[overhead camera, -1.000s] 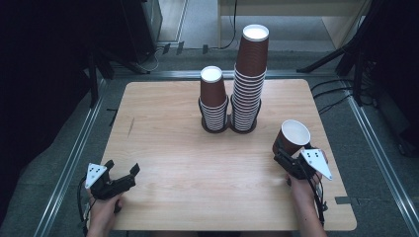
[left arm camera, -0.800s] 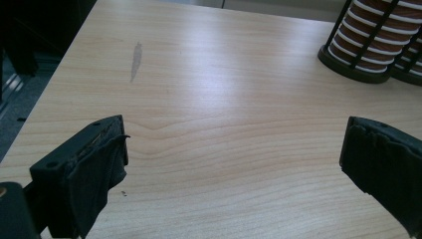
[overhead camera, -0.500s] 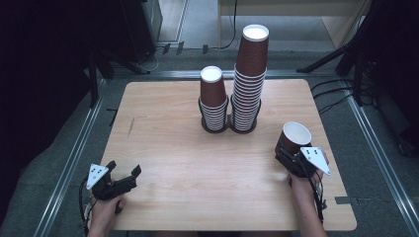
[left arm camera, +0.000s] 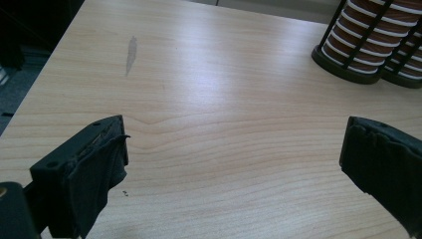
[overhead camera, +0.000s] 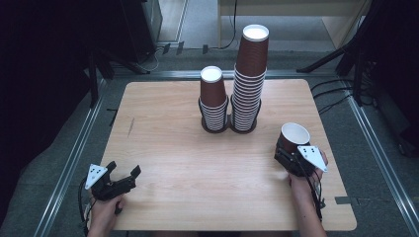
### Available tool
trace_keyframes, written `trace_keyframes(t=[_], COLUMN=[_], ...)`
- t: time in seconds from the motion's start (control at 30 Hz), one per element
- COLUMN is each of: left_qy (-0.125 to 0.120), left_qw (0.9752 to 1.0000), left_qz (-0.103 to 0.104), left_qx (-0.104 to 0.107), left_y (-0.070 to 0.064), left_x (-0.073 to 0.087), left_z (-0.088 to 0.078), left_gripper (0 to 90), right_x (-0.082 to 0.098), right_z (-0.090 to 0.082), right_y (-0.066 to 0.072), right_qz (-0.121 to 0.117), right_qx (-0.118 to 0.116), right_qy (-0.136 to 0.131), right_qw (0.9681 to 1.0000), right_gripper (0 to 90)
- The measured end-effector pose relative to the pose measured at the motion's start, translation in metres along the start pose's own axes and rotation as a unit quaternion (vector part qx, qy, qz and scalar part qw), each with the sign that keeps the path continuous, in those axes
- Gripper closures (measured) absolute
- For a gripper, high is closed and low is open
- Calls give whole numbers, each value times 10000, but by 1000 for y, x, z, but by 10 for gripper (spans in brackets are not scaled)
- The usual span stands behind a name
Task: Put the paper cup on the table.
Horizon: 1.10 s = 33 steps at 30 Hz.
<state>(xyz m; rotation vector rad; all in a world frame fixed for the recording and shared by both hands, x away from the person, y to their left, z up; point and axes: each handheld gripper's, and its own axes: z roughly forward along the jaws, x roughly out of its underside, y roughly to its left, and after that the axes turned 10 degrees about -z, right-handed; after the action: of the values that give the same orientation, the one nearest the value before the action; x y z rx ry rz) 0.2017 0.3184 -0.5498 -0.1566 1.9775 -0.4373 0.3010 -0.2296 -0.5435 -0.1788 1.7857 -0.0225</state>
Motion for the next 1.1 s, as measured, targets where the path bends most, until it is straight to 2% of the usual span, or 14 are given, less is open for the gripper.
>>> trace_keyframes(t=[0.33, 0.83, 1.1], left_qy=[26, 62, 60], left_qw=[10000, 10000, 10000], left_qz=[-6, -12, -19], left_qx=[27, 25, 19], left_y=[0, 1, 1], left_x=[0, 0, 0], left_z=[1, 1, 1], left_gripper=[0, 0, 0], right_x=[0, 0, 0], right_z=[-1, -3, -3], right_y=[2, 0, -1], right_qz=[-94, 12, -62], right_qx=[-15, -217, -528], right_qy=[111, 147, 180], right_qw=[9999, 9997, 9984], right_gripper=[135, 119, 21])
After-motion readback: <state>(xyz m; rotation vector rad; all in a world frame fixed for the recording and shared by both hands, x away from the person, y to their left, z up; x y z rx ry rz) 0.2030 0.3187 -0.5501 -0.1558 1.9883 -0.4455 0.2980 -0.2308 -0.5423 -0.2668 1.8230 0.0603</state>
